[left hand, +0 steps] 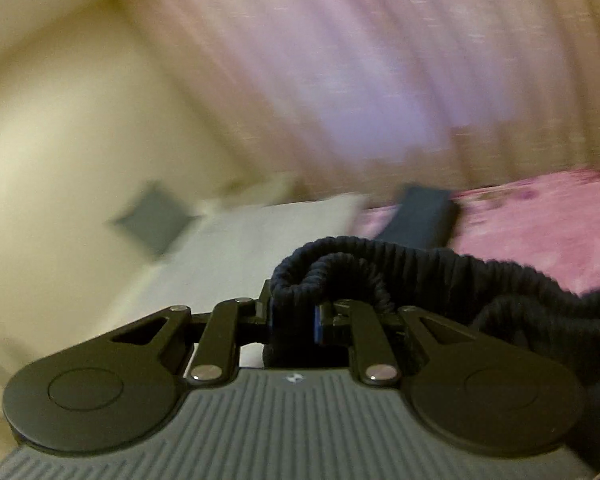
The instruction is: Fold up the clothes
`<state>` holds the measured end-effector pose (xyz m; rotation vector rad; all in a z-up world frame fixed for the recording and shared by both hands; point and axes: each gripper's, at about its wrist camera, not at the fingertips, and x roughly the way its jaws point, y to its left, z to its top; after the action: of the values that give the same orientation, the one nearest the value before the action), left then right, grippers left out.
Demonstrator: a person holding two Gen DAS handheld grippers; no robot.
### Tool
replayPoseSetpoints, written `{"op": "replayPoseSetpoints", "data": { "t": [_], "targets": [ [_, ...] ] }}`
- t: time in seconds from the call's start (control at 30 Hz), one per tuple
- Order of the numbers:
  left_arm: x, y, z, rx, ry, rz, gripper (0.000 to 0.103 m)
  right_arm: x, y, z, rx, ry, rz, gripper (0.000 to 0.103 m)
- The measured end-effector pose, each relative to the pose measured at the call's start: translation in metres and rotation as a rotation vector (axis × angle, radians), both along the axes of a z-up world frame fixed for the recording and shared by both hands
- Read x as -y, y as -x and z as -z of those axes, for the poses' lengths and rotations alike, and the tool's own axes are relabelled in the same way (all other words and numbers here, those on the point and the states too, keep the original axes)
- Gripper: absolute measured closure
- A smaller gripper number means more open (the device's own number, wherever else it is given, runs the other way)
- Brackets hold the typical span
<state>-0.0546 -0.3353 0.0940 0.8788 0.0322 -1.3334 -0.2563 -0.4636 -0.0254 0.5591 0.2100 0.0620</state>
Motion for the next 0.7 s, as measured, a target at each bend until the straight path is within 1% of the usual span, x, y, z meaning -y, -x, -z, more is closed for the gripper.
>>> {"op": "replayPoseSetpoints", "data": {
  "t": [0.03, 0.1, 0.17, 0.23, 0.3, 0.33, 0.37, 0.43, 0.47, 0.57, 0.63, 0.7],
  "targets": [
    [0.036, 0.016, 0.025, -0.038, -0.040, 0.045, 0.089, 0.027, 0.019, 0.018, -0.050, -0.028, 0.061, 0.094],
    [0.108, 0.048, 0.080, -0.111, -0.138, 0.120, 0.089, 0.079, 0.053, 0.060, -0.151, -0.116, 0.175, 0.094],
    [0.177, 0.082, 0.140, -0.172, -0.240, 0.193, 0.089, 0.135, 0.091, 0.113, -0.259, -0.250, 0.296, 0.094],
    [0.238, 0.122, 0.202, -0.207, -0.338, 0.267, 0.089, 0.185, 0.130, 0.162, -0.346, -0.378, 0.405, 0.094],
    [0.288, 0.158, 0.255, -0.236, -0.418, 0.320, 0.089, 0.230, 0.168, 0.198, -0.396, -0.476, 0.487, 0.094],
    [0.309, 0.174, 0.276, -0.243, -0.447, 0.344, 0.089, 0.251, 0.186, 0.213, -0.413, -0.519, 0.523, 0.094],
    [0.329, 0.189, 0.293, -0.245, -0.468, 0.370, 0.089, 0.274, 0.203, 0.221, -0.422, -0.554, 0.546, 0.095],
    [0.364, 0.214, 0.312, -0.224, -0.487, 0.409, 0.089, 0.311, 0.230, 0.237, -0.425, -0.608, 0.571, 0.095],
    [0.380, 0.225, 0.319, -0.212, -0.496, 0.427, 0.089, 0.324, 0.235, 0.240, -0.423, -0.608, 0.588, 0.095],
    [0.420, 0.244, 0.328, -0.180, -0.503, 0.464, 0.089, 0.365, 0.251, 0.250, -0.419, -0.608, 0.641, 0.095],
    [0.449, 0.253, 0.339, -0.172, -0.529, 0.465, 0.088, 0.391, 0.260, 0.257, -0.419, -0.609, 0.677, 0.095],
    [0.475, 0.259, 0.359, -0.191, -0.586, 0.438, 0.084, 0.407, 0.256, 0.272, -0.464, -0.624, 0.713, 0.094]
  ]
}}
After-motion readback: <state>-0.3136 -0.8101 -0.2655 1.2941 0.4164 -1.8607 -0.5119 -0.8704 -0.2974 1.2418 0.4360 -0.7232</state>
